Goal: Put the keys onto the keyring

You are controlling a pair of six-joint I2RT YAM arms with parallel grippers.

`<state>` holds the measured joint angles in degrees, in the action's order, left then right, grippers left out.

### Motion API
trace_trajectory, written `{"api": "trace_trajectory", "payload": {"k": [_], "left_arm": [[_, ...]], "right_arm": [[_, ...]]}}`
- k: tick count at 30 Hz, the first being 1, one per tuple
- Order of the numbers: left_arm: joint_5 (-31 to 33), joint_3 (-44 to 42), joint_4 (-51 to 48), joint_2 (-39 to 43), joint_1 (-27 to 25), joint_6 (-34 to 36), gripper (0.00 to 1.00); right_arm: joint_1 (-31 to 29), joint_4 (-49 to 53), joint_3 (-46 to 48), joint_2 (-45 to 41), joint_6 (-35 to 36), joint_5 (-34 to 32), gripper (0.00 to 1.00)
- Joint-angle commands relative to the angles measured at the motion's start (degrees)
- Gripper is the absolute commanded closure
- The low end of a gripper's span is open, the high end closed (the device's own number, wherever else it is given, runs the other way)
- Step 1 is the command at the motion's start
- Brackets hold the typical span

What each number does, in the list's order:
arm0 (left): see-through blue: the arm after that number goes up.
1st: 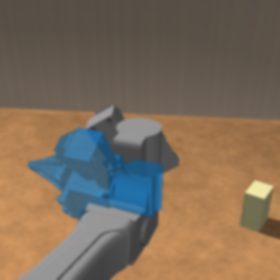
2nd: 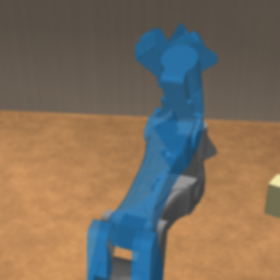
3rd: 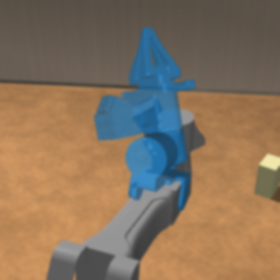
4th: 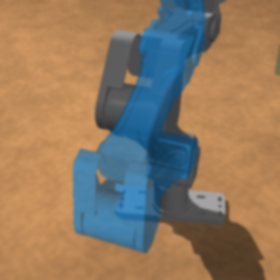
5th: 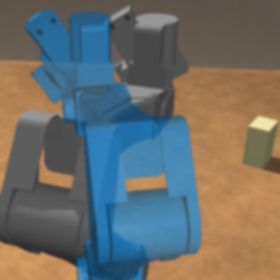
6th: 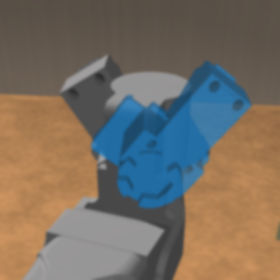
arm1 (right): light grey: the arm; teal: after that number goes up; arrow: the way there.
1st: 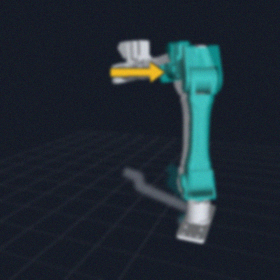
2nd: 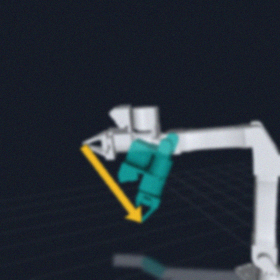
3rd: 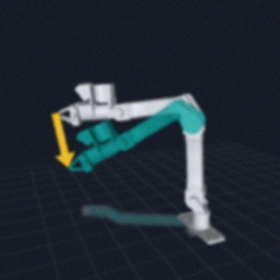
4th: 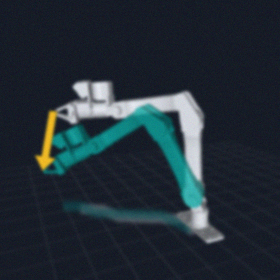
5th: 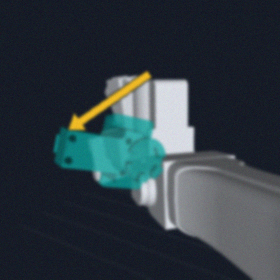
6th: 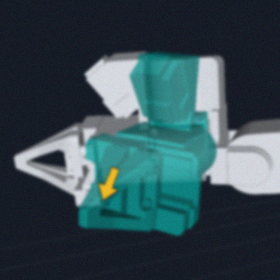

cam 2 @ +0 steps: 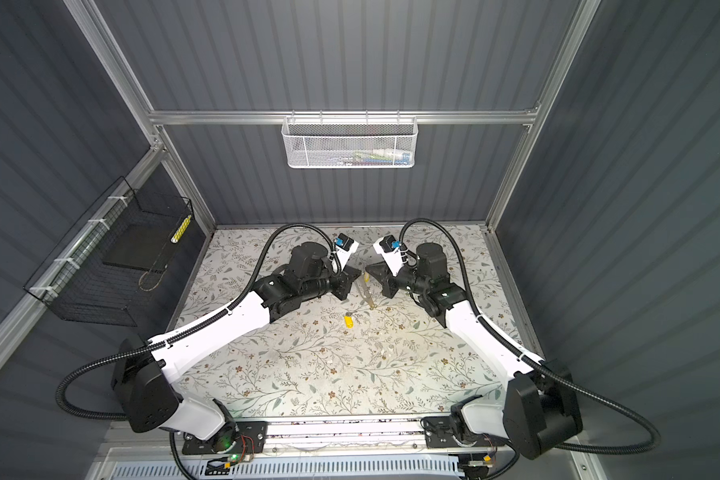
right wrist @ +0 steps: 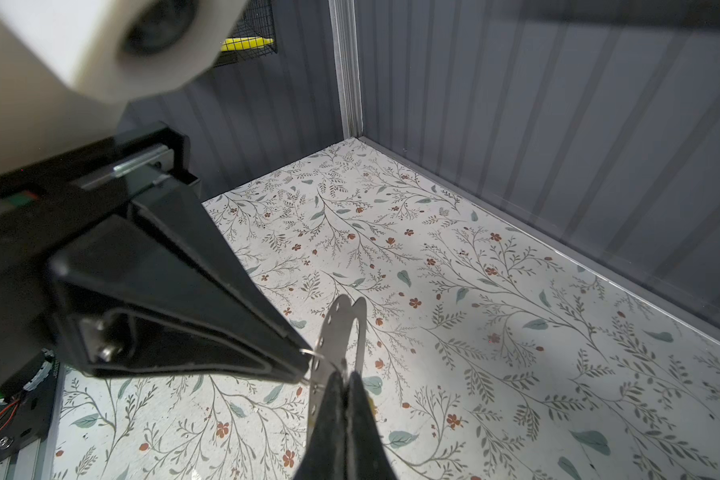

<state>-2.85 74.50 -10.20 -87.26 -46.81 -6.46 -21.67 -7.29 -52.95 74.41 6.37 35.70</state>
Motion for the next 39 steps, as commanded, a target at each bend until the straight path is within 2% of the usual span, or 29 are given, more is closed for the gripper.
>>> {"api": "trace_trajectory", "payload": {"k": [1, 5, 12, 16, 39], "left_arm": [[2.5, 1.1, 0.9, 0.3, -0.2, 0.1, 1.0], [2.5, 1.2, 0.8, 0.2, -0.4, 0.0, 1.0], [7.0, 1.2, 1.1, 0.1, -1.6, -0.5, 1.0], [7.3, 1.5, 1.5, -0.9, -2.4, -0.4, 1.0], [3.8, -0.5, 4.5, 1.4, -3.4, 1.2, 1.0]], "right_arm": [[0.4, -1.5, -0.4, -0.7, -0.9, -0.6, 1.0], [0.4, -0.9, -0.2, -1.1, -0.3, 1.5, 1.0], [0.6, -0.5, -0.3, -0.7, 0.9, 4.3, 1.0], [0.7, -0.5, -1.0, 0.0, 0.5, 5.5, 1.0], [2.9, -0.1, -1.9, 1.6, -2.8, 2.4, 1.0]]}}
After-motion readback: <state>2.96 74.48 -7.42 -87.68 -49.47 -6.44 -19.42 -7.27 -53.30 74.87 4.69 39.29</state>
